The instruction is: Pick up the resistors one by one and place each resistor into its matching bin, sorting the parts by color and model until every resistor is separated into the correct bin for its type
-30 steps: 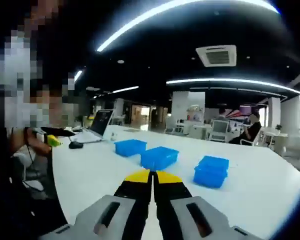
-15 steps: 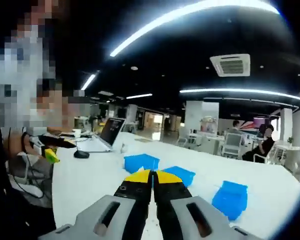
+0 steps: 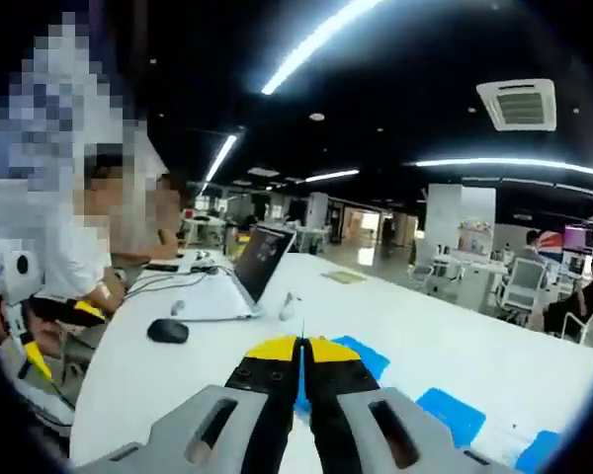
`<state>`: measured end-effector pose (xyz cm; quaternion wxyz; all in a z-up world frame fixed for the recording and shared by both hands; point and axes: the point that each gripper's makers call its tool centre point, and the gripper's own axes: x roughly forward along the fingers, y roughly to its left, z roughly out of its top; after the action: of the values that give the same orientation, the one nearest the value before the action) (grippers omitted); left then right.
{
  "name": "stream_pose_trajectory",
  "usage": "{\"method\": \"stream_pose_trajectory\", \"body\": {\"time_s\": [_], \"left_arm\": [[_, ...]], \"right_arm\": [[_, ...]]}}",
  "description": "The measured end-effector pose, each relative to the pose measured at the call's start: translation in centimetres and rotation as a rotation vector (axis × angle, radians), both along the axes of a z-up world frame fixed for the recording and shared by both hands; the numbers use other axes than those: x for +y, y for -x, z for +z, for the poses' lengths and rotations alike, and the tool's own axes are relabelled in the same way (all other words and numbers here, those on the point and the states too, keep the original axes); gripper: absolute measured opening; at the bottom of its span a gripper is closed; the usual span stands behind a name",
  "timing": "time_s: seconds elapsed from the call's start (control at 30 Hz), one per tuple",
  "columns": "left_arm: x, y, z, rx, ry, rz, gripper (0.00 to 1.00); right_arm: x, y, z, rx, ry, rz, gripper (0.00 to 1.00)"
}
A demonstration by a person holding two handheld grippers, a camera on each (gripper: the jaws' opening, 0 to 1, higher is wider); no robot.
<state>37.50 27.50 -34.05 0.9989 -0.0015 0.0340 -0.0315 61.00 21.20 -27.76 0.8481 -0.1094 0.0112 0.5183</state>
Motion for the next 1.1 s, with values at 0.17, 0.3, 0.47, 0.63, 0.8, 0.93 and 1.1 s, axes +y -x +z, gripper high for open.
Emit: {"method": "stream_pose_trajectory", "body": {"time_s": [0.17,0.3,0.47,0.63,0.8,0.93,1.1], "left_arm": [[1.4,0.6,0.0,-0.005,0.018,0.056,0.72],[1.8,0.8,0.0,-0.004,0.021,0.075,0.72],[1.8,0.9,0.0,0.000,0.018,0.072,0.72],[1.5,0.9,0.1,0.000,0.014,0.062,0.72],[0.8,0.8,0.1,0.001,0.010,0.045,0.72],[-0.4,0.4,0.0,0.002,0.012,0.007,0.72],[-2.4,-0.6,-0.4,0.001,0.015,-0.079,0.72]], "right_arm": [[4.8,-4.6,-2.1,-0.016,0.079,-0.034,0.05],[6.3,-6.8,-2.9,0.031,0.067,-0.078,0.05],[7.1,-8.3,-3.6,0.049,0.059,-0.100,0.05],[6.6,-8.2,-4.6,0.045,0.092,-0.110,0.19],[4.8,-6.7,-4.3,0.038,0.074,-0.092,0.27],[1.5,-5.8,-3.7,0.033,0.042,-0.068,0.31],[-4.8,-3.3,-3.8,0.009,0.027,-0.087,0.33]]}}
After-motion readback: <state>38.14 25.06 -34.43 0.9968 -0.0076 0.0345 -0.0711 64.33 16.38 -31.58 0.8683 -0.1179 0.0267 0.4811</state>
